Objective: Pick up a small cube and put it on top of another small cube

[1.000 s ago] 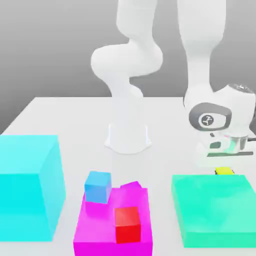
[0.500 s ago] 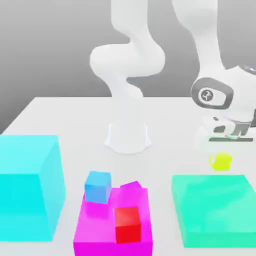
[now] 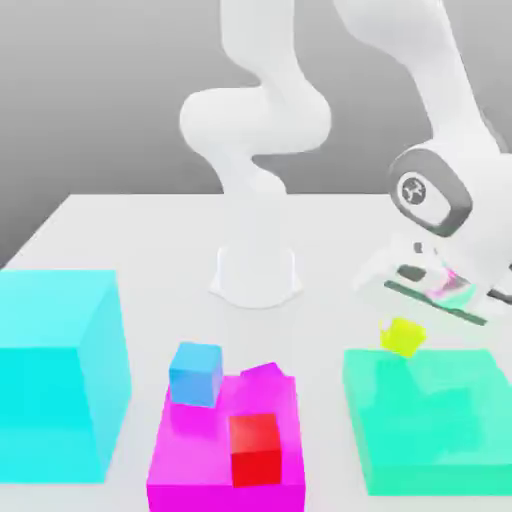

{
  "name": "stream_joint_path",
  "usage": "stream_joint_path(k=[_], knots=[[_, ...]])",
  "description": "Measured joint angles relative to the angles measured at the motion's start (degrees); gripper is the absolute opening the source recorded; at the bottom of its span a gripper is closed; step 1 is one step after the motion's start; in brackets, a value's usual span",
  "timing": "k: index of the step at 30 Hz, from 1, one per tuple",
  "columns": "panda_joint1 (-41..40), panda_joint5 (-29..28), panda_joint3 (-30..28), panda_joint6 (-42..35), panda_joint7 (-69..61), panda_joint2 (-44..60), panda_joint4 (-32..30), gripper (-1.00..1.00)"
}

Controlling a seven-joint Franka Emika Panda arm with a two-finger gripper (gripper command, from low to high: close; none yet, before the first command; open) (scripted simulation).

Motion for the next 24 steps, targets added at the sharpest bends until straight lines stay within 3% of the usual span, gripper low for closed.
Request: stream_joint_path(k=[6, 12, 15, 20, 21, 24], knots=[[-7.2, 4.9, -6.9, -0.9, 12.3, -2.4, 5.1, -1.00], [-17.0, 7.6, -12.3, 3.5, 30.3, -6.2, 9.4, -1.00], [-20.6, 7.2, -12.2, 7.2, 39.7, -6.3, 11.0, -1.00], [-18.9, 4.5, -11.9, 14.3, 43.2, -1.1, 9.7, -1.00], [-18.8, 4.0, -11.9, 15.4, 43.6, -0.2, 9.4, 1.00], [-18.8, 4.0, -11.9, 15.4, 43.6, -0.2, 9.4, 1.00]])
